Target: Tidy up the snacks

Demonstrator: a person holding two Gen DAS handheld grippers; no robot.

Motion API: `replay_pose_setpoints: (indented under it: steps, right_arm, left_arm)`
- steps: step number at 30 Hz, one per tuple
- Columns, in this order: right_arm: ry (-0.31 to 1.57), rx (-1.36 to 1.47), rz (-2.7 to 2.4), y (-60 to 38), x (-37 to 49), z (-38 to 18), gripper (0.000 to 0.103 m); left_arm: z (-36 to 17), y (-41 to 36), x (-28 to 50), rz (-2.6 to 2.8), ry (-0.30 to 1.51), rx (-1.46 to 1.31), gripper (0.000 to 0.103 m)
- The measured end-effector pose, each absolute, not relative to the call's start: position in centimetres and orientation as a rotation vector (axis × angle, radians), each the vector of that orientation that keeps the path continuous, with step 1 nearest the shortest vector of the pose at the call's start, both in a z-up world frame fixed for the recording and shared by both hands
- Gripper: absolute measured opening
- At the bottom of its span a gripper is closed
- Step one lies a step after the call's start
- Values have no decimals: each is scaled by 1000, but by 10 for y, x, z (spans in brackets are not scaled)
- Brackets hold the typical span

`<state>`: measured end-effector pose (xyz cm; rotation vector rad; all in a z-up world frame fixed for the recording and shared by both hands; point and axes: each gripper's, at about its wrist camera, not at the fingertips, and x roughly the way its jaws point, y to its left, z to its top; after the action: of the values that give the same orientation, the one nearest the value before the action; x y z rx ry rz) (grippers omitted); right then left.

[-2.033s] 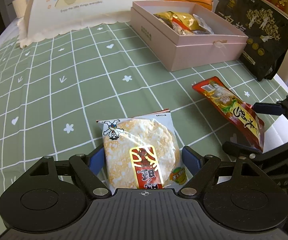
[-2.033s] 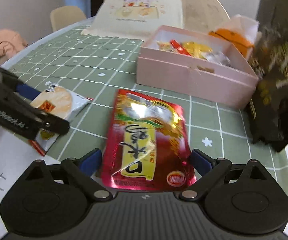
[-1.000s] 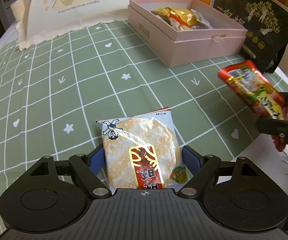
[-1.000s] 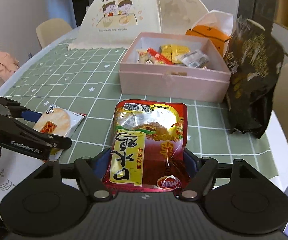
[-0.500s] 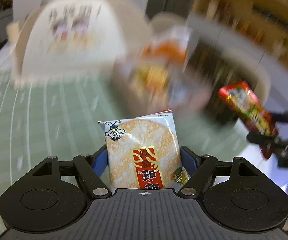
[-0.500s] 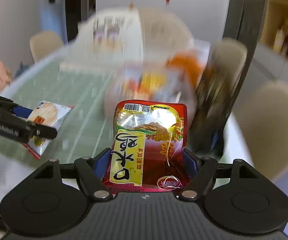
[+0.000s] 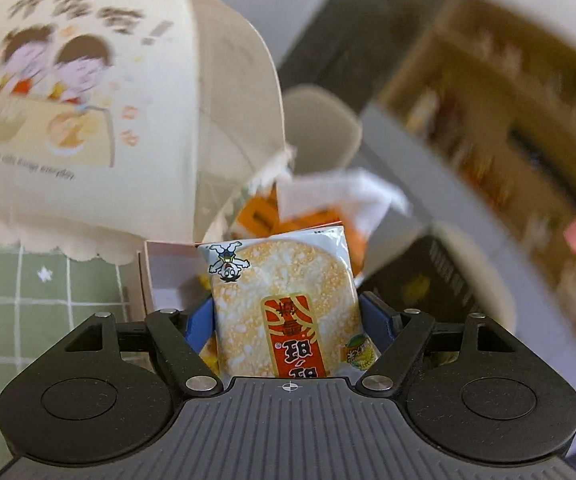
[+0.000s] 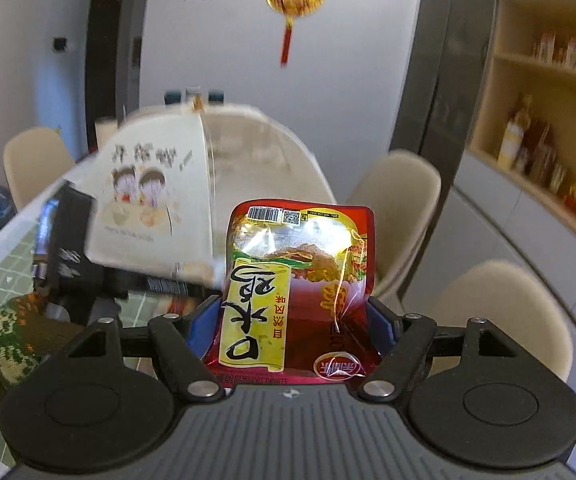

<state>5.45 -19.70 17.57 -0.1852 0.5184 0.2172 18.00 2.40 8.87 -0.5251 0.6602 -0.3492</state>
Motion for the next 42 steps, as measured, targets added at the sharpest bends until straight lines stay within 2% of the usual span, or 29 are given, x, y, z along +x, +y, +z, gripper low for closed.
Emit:
replay_pose_setpoints:
  steps: [2,5,7,9,12,14,17,22,32,36,42]
  right_arm:
    - [550,-199,228,-182,70,162,76]
    - [589,-234,234,-158,102,148,76]
    - [575,-247,228,-150,112,153,76]
    - [562,-224,247,-150,120,164,76]
    - [564,-209,251,-155,130,172,76]
    - [590,-184,235,-159,136,173,76]
    - [668,-93,283,-162,161,163,87]
    - [762,-32,266,-150,184,125,87]
    - [630,-86,337,-150,61,67,87]
    - [664,-151,310,-139,39,35,87]
    - [752,-156,267,-133,49,4,87]
  left_arm:
    - [86,25,182,-391,686,-512,81]
    - [80,0,204,-463,826,-287,78]
    - [82,-23,197,-413,749,-57,78]
    - [78,-34,190,-470,735,19,78]
    - [80,-21,180,-383,666,-72,75]
    - [81,7,174,-315,650,-284,75]
    - [79,38,158,-243,646,-455,75]
    - [76,51,114,-168,643,-341,75]
    - [31,59,10,-40,740,-222,75]
    - [20,53,-4,-9,755,-163,75]
    - [10,40,5,16,735,-60,75]
